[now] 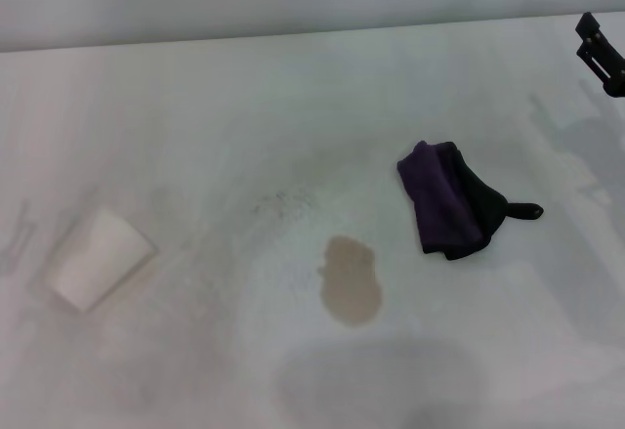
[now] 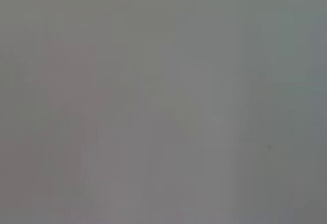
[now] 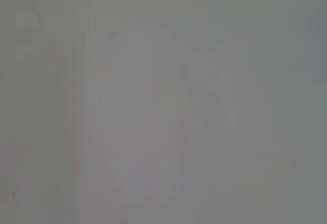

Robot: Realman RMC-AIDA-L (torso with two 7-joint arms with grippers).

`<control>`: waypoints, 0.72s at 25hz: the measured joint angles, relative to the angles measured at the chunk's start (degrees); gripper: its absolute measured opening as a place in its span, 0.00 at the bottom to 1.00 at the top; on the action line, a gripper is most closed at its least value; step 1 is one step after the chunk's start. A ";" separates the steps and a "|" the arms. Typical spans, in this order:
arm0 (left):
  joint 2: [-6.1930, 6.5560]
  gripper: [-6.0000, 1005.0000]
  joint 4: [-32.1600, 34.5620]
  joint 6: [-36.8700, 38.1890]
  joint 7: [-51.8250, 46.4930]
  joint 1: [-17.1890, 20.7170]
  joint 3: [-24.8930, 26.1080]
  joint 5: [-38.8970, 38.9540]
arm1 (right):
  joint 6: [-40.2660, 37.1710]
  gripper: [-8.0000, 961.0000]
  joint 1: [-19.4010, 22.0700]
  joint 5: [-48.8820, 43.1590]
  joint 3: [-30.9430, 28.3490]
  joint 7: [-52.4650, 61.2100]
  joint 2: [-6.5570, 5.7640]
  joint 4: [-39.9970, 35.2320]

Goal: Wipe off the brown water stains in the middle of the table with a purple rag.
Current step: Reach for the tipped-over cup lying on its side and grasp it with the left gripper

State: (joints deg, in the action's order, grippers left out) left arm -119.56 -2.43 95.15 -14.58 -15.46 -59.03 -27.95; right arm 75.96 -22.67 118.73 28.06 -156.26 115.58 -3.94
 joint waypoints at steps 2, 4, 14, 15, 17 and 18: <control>0.01 0.89 -0.02 0.02 -0.01 -0.11 0.04 0.00 | -0.31 0.87 -0.04 0.02 -0.19 0.00 0.00 0.09; 0.01 0.89 -0.05 0.04 -0.02 -0.16 0.11 0.04 | -0.72 0.87 -0.05 0.10 -0.30 0.00 0.00 0.19; -0.05 0.89 -0.05 0.15 -1.24 -0.22 0.34 0.42 | -1.38 0.87 -0.01 0.18 -0.43 0.00 0.00 0.90; 0.04 0.89 0.00 0.14 -2.65 -0.23 0.27 0.39 | -1.50 0.87 -0.01 0.19 -0.44 0.00 0.00 0.90; 0.35 0.89 0.35 0.04 -5.95 -0.26 0.10 0.20 | -1.72 0.87 -0.06 0.18 -0.39 0.00 0.00 0.90; 0.53 0.89 0.68 -0.05 -8.25 -0.29 0.02 0.06 | -1.85 0.87 -0.09 0.16 -0.34 0.00 0.00 0.90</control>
State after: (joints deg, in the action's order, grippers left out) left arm -119.03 -1.75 95.09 -22.83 -15.75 -59.01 -27.89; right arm 74.11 -22.75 118.90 27.73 -156.27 115.58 -3.04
